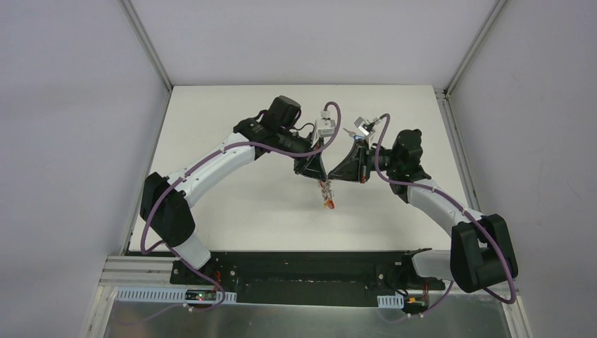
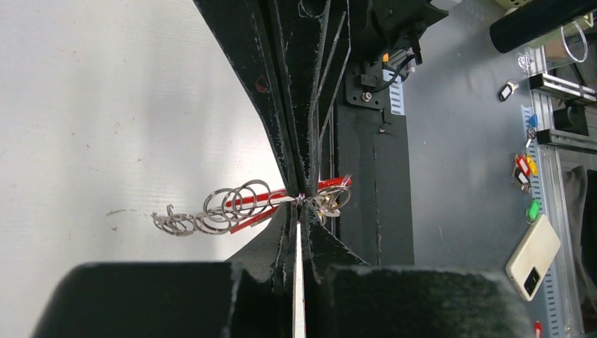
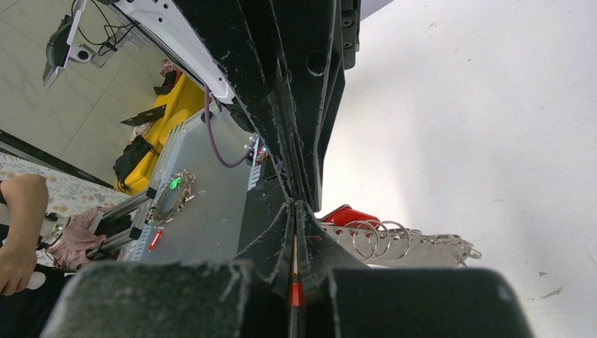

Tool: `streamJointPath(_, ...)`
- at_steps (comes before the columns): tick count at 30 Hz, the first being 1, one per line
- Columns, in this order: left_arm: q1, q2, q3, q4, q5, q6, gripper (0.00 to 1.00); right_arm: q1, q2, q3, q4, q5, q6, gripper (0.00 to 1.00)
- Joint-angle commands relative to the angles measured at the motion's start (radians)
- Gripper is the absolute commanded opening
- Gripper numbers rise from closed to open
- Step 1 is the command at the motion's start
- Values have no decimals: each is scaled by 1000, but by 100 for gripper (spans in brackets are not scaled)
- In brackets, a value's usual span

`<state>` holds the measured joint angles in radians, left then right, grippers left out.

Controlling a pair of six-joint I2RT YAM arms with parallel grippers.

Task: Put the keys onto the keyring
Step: Adjust the key on the keyring.

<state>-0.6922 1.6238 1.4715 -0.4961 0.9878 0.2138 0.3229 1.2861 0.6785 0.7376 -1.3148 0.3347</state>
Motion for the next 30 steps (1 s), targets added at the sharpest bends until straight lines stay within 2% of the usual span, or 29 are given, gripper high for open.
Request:
streamJointPath(1,5,-22,17,5,28,-35,0,-1,-2,18,43,-6,-32,0)
streamJointPath(3,4,-13,62,-59,-2,-43,0,-1,-13,22,-13,-5,-95,0)
streamJointPath(7,3,67,230,-306,-92,-38,0,3,-54,64,-266,5,-315,8)
streamJointPath(10,-6,132,360,-503,-114,-29,0,9,-62,77,-303,-1,-329,12)
streamJointPath(12,-19,151,404,-563,-131,-35,0,11,-67,79,-303,-3,-329,15)
streamJointPath(18,-43,143,404,-572,-157,-68,0,11,-73,87,-298,-2,-316,29)
streamJointPath(21,-52,149,408,-570,-136,-62,0,12,-69,76,-235,2,-257,36)
streamJointPath(25,-59,164,417,-569,-126,-62,0,22,-54,59,-156,-1,-187,40)
streamJointPath(30,-64,173,426,-561,-129,-63,0,48,-33,56,-125,-4,-155,40)
